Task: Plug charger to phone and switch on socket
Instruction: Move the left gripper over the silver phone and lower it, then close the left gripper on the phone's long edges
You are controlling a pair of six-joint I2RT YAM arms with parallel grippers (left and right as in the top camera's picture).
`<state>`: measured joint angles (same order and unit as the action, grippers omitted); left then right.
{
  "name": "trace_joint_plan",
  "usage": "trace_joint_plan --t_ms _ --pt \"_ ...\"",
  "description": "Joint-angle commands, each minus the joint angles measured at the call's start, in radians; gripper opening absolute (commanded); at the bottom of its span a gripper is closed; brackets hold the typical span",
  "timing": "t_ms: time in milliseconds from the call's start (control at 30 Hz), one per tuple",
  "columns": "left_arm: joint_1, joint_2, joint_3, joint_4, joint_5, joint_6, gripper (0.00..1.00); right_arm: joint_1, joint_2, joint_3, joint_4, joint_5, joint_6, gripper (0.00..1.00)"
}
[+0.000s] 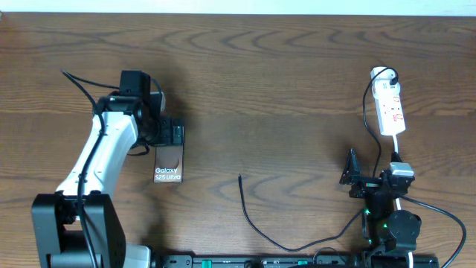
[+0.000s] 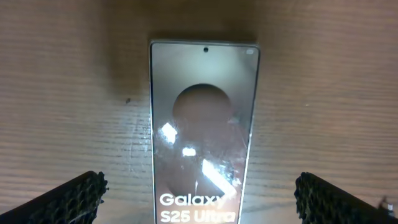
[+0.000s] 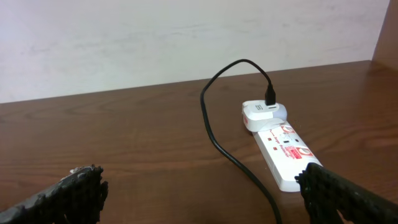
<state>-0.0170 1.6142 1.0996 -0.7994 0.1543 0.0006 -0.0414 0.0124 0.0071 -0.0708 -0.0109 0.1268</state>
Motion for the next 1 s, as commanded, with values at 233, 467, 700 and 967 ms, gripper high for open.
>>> trace_joint_plan --t_ms 233,467,700,967 --pt "-0.001 0.0 -0.069 0.026 -0.009 0.011 1.0 0.01 -0.005 -0.002 -0.005 0.005 0.015 0.99" --pt "-0.003 0.031 -0.069 0.05 -0.013 0.01 1.0 0.01 -0.005 -0.002 -0.005 0.005 0.015 0.99" --pt "-0.046 0.123 -0.069 0.072 -0.013 0.011 1.0 0.01 -0.005 -0.002 -0.005 0.005 0.015 0.99" --pt "-0.096 0.131 -0.069 0.092 -0.145 -0.022 1.0 0.01 -0.005 -0.002 -0.005 0.005 0.015 0.99"
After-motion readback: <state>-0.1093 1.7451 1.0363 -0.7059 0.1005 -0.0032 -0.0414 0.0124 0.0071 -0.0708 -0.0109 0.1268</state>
